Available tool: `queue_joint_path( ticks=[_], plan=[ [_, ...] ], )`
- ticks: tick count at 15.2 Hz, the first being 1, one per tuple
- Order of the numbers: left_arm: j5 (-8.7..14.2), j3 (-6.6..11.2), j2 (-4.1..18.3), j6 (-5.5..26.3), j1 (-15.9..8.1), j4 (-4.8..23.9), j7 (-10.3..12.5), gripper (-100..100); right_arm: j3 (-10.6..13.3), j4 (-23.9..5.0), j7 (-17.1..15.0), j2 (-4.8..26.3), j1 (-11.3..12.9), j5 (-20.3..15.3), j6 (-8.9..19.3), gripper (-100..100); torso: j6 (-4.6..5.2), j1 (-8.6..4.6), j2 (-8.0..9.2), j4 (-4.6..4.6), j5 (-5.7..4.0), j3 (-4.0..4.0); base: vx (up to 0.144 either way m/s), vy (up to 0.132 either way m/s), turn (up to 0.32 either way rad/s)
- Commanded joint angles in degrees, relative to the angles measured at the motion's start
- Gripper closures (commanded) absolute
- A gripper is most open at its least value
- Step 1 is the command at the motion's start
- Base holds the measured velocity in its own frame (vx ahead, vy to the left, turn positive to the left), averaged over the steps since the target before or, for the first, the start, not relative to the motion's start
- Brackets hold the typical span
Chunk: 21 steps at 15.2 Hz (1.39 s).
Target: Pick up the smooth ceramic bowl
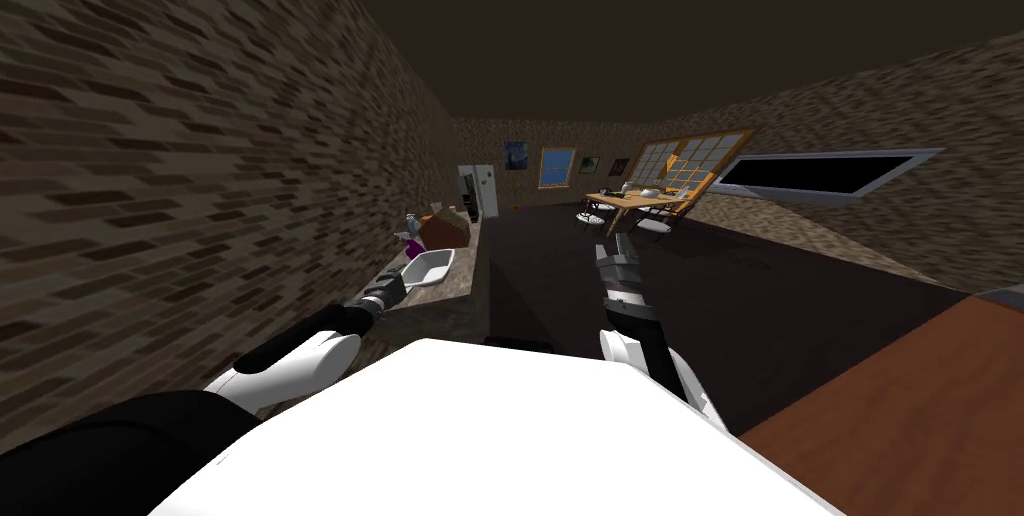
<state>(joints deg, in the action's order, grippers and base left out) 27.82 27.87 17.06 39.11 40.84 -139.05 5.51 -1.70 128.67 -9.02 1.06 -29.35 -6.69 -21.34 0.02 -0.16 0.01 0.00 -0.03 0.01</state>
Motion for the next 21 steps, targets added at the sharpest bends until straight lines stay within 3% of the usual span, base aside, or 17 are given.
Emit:
queue_joint_path(
  ticks=[1, 2, 7, 10, 12, 17, 21],
  plan=[
    [0.2, 0.39, -0.2, 2.0, 0.2, -0.4, 0.1, -100, 0.0, 0.0, 0.0, 0.0, 0.0, 0.0, 0.0, 0, 0.0, 0.0, 0.0, 0.0, 0.0, 0.0, 0.041, -0.053, -0.153],
    [1.3, 1.75, -0.1, 3.7, 0.9, -0.5, 0.3, -100, 0.0, 0.0, 0.0, 0.0, 0.0, 0.0, 0.0, 0, 0.01, -0.04, -0.07, -0.01, -0.01, -0.04, 0.069, -0.057, -0.202],
    [2.5, 3.07, 0.0, 8.0, 1.7, -0.5, 0.5, -100, 0.0, 0.0, 0.0, 0.0, 0.0, 0.0, 0.0, 0, 0.0, 0.02, -0.14, -0.03, 0.0, -0.08, 0.042, -0.029, -0.073],
    [4.7, 5.55, 0.2, 12.3, 3.1, -0.6, 0.9, -100, 0.0, 0.0, 0.0, 0.0, 0.0, 0.0, 0.0, 0, 0.0, 0.1, -0.08, -0.02, 0.02, -0.05, 0.031, -0.013, -0.126],
    [4.7, 5.55, 0.2, 13.6, 3.1, -0.6, 0.9, -100, 0.0, 0.0, 0.0, 0.0, 0.0, 0.0, 0.0, 0, 0.0, 0.1, -0.13, -0.03, 0.02, -0.07, 0.037, -0.01, -0.066],
    [7.7, 8.84, 0.5, 20.2, 5.1, -0.6, 1.2, -100, 0.0, 0.0, 0.0, 0.0, 0.0, 0.0, 0.0, 0, 0.0, 0.18, -0.11, -0.03, 0.03, -0.07, 0.038, 0.004, -0.113],
    [8.6, 9.81, 0.6, 23.5, 5.8, -0.6, 1.3, -100, 0.0, 0.0, 0.0, 0.0, 0.0, 0.0, 0.0, 0, 0.0, 0.22, -0.11, -0.03, 0.04, -0.07, 0.036, 0.018, -0.081]
  ],
)
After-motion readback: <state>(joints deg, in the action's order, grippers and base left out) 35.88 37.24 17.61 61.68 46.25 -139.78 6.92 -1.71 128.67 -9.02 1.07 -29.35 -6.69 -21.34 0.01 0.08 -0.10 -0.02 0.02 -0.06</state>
